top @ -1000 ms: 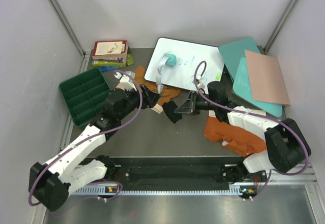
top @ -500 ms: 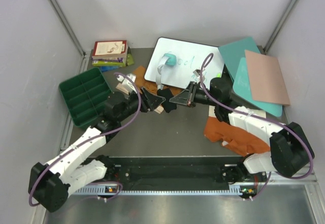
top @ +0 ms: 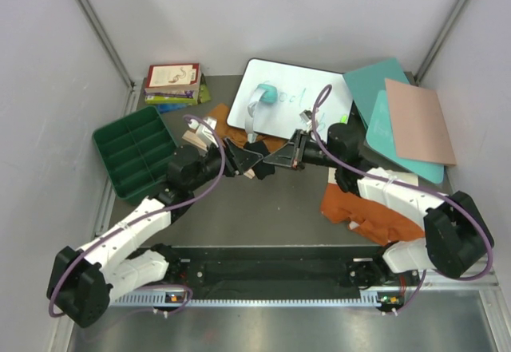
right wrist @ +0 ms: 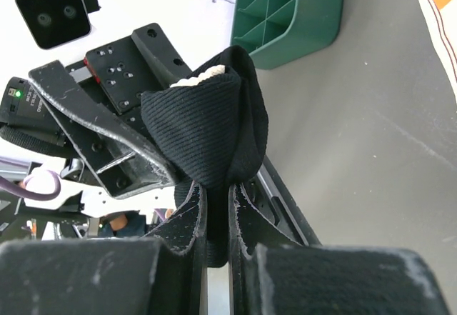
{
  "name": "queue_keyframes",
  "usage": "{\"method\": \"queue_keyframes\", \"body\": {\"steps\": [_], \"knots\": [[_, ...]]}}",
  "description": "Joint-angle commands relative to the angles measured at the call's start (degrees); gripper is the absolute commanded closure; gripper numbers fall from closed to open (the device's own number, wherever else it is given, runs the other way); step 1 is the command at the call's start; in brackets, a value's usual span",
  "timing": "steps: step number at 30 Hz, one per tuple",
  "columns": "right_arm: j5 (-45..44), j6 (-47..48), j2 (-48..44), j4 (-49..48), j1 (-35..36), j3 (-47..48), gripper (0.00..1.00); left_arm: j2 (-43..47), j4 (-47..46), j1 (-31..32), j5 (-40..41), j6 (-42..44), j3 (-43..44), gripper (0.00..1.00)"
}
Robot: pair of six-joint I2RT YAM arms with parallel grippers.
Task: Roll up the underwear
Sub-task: Place the underwear in the storage box.
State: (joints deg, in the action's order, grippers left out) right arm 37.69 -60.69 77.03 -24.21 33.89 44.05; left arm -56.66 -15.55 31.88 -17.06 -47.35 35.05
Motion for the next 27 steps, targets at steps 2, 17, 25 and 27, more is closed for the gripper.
{"method": "queue_keyframes", "body": {"steps": [2,17,25,27], "knots": [[1.9,-0.7,0.1,-4.4,1.2,2.6,1.00,-2.3,-7.5,-0.3,0.9,-1.3,-0.6,0.51],[2.2,6.4,3.7,6.6,-5.8,10.3,0.49,-9.1,-4.7,-6.6,7.8,-3.0,2.2,1.00],[-5.1,22.0,15.7,35.5,-13.8,36.6,0.46,-22.0,2.3,-22.7,19.1,-5.8,13.0,1.00],[-6.0,23.5,18.3,41.1,-14.6,44.7,0.46,-23.7,7.4,-24.1,22.0,-6.7,16.7,1.00]]}}
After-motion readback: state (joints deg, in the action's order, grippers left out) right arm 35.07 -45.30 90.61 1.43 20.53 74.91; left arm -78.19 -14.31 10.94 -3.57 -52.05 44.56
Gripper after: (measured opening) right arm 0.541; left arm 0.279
